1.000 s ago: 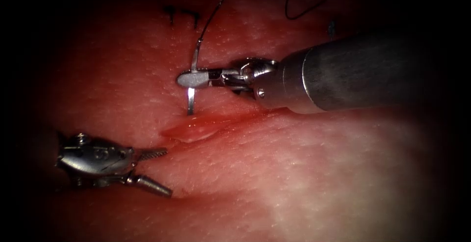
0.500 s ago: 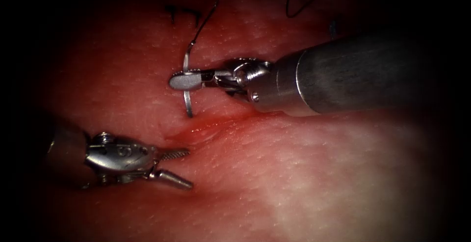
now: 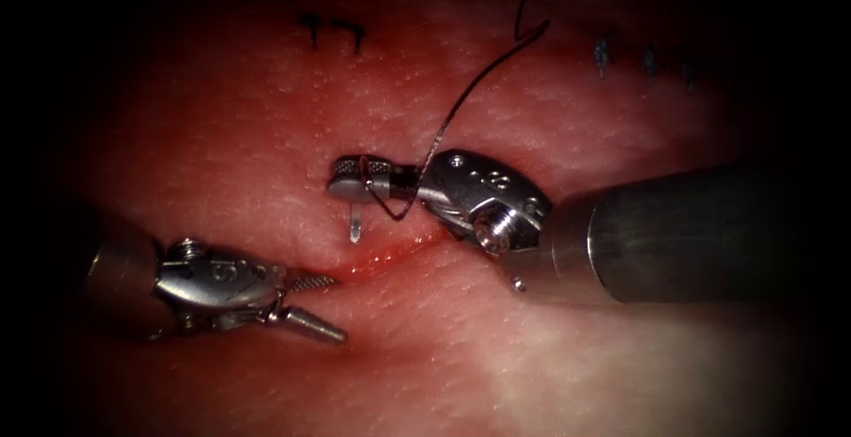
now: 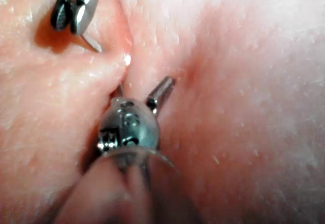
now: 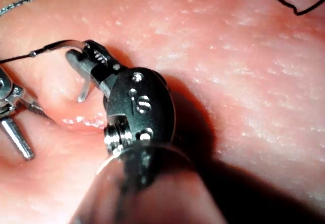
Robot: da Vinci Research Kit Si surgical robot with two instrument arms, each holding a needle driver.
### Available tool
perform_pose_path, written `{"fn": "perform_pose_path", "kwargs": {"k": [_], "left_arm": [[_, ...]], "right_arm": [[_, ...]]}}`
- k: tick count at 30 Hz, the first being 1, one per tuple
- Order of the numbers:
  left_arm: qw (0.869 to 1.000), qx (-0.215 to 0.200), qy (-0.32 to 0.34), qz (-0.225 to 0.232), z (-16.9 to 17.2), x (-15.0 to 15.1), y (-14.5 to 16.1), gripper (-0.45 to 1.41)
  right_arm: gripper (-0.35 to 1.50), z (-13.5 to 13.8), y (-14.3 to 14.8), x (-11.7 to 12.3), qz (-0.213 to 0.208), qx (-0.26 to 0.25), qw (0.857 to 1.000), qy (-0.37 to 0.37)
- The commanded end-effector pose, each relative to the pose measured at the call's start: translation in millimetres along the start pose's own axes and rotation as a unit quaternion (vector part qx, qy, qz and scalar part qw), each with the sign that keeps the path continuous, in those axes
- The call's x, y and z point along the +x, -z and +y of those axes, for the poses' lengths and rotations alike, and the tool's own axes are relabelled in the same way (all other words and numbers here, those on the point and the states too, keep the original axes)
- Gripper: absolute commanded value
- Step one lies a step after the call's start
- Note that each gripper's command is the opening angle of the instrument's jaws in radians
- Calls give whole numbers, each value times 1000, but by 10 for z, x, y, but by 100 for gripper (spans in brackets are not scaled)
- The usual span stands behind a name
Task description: Wound Closure
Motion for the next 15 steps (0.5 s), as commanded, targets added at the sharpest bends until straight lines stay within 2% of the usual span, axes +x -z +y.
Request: {"fn": "perform_pose_path", "kwargs": {"k": [1,4,8,10,12,15], "left_arm": [[1000,1,2,1,-5,7,-8,44],[1000,3,3,1,-7,3,-6,45],[1000,2,7,0,-12,-5,-1,49],[1000,3,10,-1,-19,-10,1,52],[1000,3,11,-1,-28,-12,3,57],[1000,4,15,-1,-38,-11,4,59]], "right_arm": [[-35,5,-5,-4,7,-7,999,30],[-35,7,-6,-2,16,-12,998,61],[-35,18,-6,10,24,-52,993,104],[-35,35,-7,21,23,-80,986,143],[-35,52,-9,21,2,-101,981,167],[-35,67,-9,20,-6,-119,975,188]]}}
